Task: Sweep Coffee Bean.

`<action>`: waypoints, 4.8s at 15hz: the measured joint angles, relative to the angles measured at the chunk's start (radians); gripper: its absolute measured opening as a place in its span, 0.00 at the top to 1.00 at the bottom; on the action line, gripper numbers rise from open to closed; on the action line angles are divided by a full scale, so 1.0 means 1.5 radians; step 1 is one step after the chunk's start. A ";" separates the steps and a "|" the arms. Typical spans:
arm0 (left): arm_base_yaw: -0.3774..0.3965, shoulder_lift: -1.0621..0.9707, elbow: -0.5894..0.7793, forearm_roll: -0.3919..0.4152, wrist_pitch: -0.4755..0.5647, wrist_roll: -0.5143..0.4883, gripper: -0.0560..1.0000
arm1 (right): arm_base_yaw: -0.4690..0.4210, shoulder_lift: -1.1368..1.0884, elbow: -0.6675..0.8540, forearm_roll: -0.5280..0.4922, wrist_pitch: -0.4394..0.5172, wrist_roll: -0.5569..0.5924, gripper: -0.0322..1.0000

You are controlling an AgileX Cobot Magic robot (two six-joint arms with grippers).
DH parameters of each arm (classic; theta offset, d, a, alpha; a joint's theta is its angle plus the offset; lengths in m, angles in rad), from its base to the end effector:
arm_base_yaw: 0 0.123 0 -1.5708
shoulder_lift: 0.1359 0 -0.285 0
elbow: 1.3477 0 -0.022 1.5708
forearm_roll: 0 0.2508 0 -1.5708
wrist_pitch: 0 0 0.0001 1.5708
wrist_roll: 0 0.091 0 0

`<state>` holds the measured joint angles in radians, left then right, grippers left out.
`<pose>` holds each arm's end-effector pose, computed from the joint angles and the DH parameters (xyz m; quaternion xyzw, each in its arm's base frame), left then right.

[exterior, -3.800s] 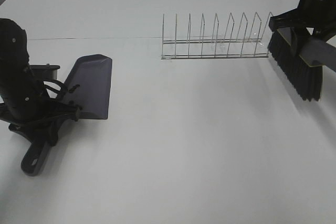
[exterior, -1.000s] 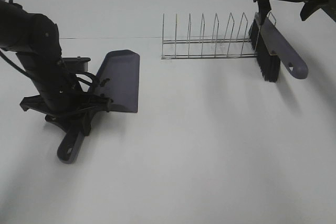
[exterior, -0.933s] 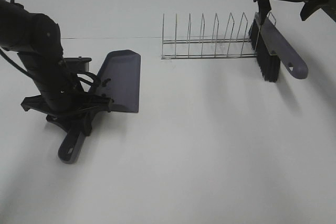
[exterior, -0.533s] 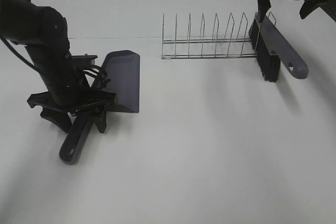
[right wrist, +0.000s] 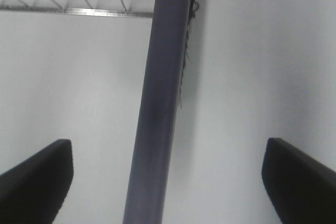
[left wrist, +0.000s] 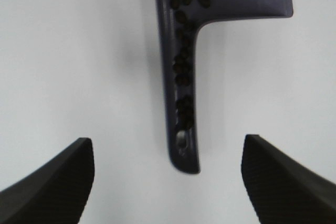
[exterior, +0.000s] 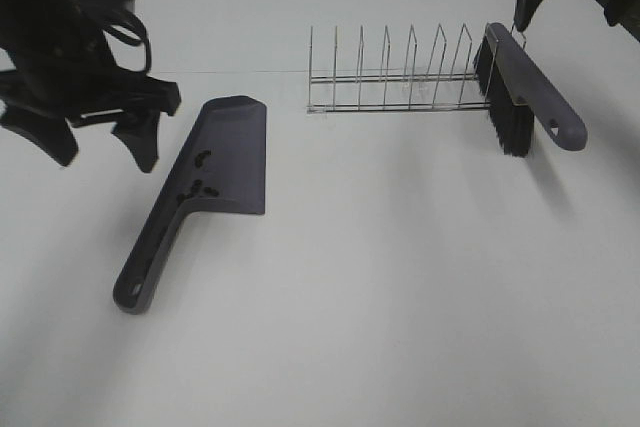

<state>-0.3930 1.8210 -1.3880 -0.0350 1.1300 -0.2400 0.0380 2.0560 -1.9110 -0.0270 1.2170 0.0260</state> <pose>0.3308 -0.1403 0.2322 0.0696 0.9963 -0.0301 0.0401 0.4437 0.0146 0.2752 -0.0087 0.9889 -0.0085 0.1478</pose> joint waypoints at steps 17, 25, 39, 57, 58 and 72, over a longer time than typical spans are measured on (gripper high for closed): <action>0.000 -0.941 0.546 0.062 0.047 0.122 0.27 | 0.000 -1.100 0.909 0.062 -0.033 -0.009 0.19; 0.000 -1.073 0.591 -0.015 -0.055 0.243 0.27 | 0.000 -1.334 0.920 0.109 -0.061 -0.130 0.19; 0.000 -1.073 0.592 -0.029 -0.054 0.261 0.27 | 0.000 -1.335 0.936 0.119 -0.091 -0.131 0.19; 0.217 -1.217 0.592 -0.030 -0.053 0.261 0.27 | -0.045 -1.363 0.936 0.121 -0.093 -0.131 0.19; 0.217 -1.217 0.592 -0.030 -0.053 0.261 0.27 | -0.045 -1.373 0.936 0.121 -0.093 -0.131 0.19; 0.217 -1.217 0.592 -0.029 -0.053 0.262 0.27 | -0.045 -1.375 0.936 0.126 -0.093 -0.131 0.19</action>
